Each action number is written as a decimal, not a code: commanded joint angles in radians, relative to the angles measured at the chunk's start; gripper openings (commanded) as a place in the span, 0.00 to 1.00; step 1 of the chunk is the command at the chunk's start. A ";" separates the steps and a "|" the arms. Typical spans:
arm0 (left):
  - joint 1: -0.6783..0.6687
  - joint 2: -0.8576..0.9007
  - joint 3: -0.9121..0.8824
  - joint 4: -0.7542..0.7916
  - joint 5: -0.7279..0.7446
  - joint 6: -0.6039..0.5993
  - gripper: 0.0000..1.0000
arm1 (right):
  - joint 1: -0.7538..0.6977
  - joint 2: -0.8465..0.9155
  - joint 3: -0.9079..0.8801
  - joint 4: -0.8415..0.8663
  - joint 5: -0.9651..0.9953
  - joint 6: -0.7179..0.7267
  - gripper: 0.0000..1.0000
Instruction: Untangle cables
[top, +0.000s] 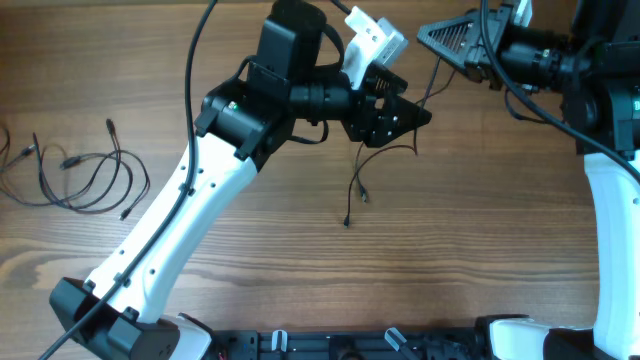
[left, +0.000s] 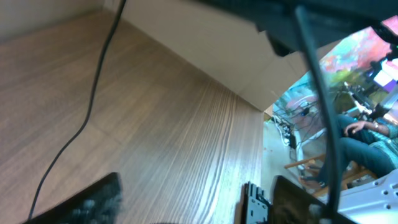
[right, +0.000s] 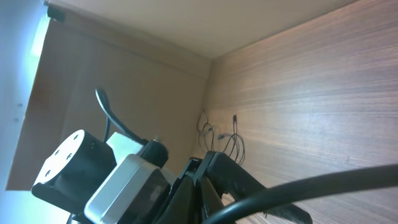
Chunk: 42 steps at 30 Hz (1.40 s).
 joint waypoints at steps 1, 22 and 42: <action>0.091 -0.011 0.002 -0.015 0.143 0.006 0.86 | -0.002 0.008 0.004 -0.002 0.060 -0.032 0.04; 0.002 0.028 0.002 0.038 0.000 0.047 0.67 | 0.016 0.079 0.004 0.028 -0.071 -0.008 0.04; 0.289 -0.270 0.002 -0.048 -0.467 -0.132 0.04 | 0.015 0.079 0.000 -0.176 0.398 -0.152 0.89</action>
